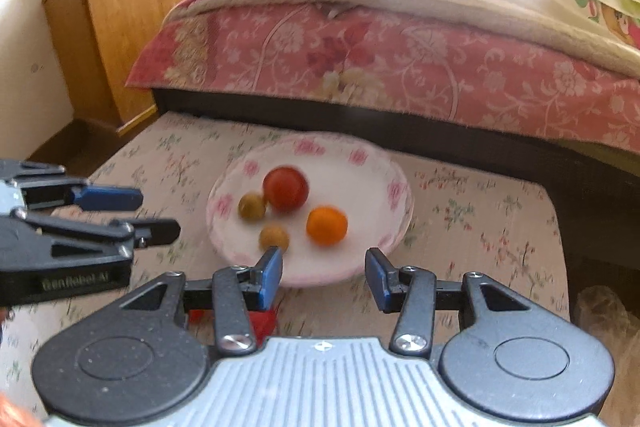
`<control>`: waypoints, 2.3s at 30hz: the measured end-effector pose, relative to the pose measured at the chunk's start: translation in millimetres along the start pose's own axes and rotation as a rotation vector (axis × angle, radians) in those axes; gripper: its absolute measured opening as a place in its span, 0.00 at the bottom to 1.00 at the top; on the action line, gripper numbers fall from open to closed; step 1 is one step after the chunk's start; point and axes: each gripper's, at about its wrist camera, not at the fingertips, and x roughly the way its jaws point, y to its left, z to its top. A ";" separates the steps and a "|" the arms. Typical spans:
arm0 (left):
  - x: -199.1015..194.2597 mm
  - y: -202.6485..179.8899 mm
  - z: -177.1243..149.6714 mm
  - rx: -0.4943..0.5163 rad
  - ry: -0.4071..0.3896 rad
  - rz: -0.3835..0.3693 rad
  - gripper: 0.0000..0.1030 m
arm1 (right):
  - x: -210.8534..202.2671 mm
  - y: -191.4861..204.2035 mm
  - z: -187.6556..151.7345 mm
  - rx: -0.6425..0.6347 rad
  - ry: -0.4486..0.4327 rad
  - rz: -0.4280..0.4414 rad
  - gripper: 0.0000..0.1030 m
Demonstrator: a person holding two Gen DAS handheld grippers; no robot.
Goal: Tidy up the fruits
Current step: 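Withdraw both open tools from the plate toward the loose fruit, then close left tool on a red cherry tomato while right tool closes on an orange tomato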
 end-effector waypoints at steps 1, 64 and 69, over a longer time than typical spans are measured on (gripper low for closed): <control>-1.3 0.2 -2.4 0.000 0.004 -0.003 0.50 | -1.4 1.6 -3.4 -0.007 0.007 0.001 0.47; 5.9 -7.8 -60.5 0.047 0.139 -0.058 0.35 | 19.0 16.0 -43.1 -0.047 0.195 0.120 0.37; -3.4 -14.3 -61.8 0.052 0.128 -0.078 0.35 | 10.7 19.8 -48.9 -0.075 0.200 0.119 0.37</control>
